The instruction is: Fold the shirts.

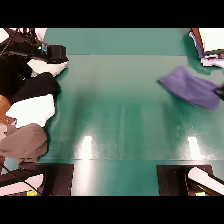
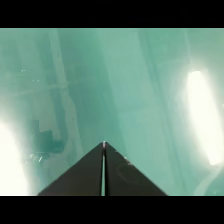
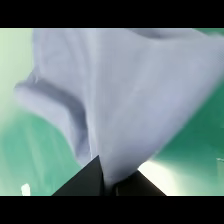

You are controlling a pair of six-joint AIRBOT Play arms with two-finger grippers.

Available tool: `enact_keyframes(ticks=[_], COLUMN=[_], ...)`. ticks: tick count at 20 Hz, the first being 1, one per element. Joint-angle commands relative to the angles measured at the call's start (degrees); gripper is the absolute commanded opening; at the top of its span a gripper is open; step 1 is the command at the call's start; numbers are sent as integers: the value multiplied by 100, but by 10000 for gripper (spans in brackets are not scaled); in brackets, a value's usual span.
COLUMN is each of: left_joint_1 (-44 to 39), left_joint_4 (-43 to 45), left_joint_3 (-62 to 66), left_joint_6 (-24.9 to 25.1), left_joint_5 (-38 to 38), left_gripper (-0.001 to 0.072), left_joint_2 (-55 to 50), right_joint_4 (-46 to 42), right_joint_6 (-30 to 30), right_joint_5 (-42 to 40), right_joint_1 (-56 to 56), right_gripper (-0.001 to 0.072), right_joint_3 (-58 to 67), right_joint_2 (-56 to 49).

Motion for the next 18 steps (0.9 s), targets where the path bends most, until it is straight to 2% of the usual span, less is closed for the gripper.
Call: enact_keyframes(ticks=[1, 4, 7, 10, 11, 12, 13, 16, 18], left_joint_1=[-17, -17, -17, -17, -17, -17, -17, -17, -17], left_joint_4=[-17, -15, -13, -9, -9, -9, -4, -4, -7], left_joint_3=[0, 0, 0, 0, 0, 0, 0, 0, 0], left_joint_6=[-83, -76, -61, -11, -11, -11, -9, -11, -13], left_joint_5=[85, 83, 85, 81, 81, 81, 79, 79, 87], left_gripper=[19, 19, 20, 20, 20, 20, 20, 21, 20], left_joint_2=[0, 0, 0, 0, 0, 0, 0, 0, 0], right_joint_4=[-111, -116, -127, -907, -1384, -1790, -2177, -2435, -1690], right_joint_6=[177, 177, 219, 258, 258, 258, 264, 448, 452], right_joint_5=[-369, -293, -87, 240, 387, 527, 686, 938, 988], right_joint_1=[-1471, -1779, -1585, -1147, -1032, -999, -1023, -1386, -1381], right_gripper=[16, 16, 16, 29, 251, 556, 641, 641, 638], right_joint_3=[-901, -1373, -1687, -1825, -1816, -1805, -1755, -1379, -1086], right_joint_2=[769, 988, 1143, 1342, 1403, 1471, 1561, 1978, 2286])
